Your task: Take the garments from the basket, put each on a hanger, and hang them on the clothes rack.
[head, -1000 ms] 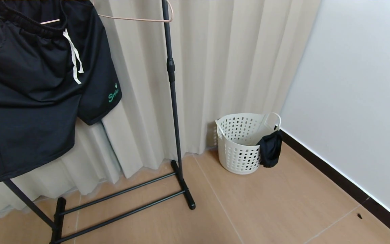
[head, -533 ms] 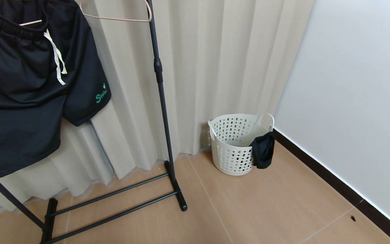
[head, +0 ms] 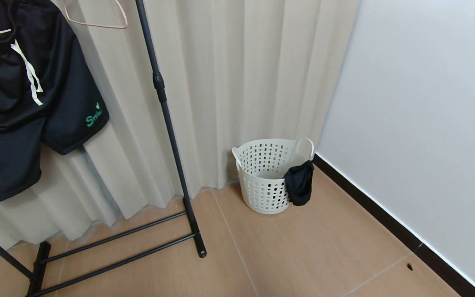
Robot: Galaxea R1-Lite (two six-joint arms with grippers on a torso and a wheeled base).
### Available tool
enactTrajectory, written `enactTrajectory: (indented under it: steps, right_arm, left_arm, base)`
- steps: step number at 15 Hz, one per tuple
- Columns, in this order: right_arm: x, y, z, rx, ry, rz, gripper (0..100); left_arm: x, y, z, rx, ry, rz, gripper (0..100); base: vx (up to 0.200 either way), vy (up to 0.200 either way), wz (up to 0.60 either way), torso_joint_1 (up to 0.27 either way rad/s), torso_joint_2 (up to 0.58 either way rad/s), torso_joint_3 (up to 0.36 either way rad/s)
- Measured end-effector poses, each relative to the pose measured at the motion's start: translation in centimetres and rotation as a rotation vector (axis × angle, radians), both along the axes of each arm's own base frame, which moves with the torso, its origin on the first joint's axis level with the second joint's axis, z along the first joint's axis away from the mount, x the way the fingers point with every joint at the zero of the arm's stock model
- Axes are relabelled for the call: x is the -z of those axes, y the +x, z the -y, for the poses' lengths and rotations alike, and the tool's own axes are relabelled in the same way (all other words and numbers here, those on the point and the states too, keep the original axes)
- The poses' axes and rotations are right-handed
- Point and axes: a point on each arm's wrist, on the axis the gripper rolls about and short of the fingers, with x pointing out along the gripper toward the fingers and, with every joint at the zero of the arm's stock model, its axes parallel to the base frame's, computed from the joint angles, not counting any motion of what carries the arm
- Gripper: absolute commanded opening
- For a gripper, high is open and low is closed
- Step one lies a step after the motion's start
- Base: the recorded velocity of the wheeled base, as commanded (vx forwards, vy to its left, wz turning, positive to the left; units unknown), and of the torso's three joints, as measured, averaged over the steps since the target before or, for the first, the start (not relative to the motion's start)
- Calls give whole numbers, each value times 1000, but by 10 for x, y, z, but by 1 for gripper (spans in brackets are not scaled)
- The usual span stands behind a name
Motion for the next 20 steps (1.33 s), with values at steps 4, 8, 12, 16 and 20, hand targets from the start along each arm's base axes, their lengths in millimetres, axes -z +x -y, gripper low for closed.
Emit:
enactTrajectory:
  steps: [4,8,12,16,20]
  right_arm:
    - [0,0,0,0,0,0,100]
    - [0,0,0,0,0,0,100]
    - [0,0,0,-1,-1,-1,100]
    - [0,0,0,-1,0,-1,100]
    - [0,0,0,0,0,0,100]
  left_arm:
    - [0,0,0,1,0,0,100]
    - [0,0,0,0,0,0,100]
    - [0,0,0,0,0,0,100]
    - [0,0,0,0,0,2,100]
    - [0,0,0,0,-1,0,100]
  base:
    - [200,0,0,5,4,2]
    - [200,0,0,2,6,5]
    - [50,-150,0,4,5,0]
    - [200,0,0,1,4,5]
    - [200,0,0,2,0,4]
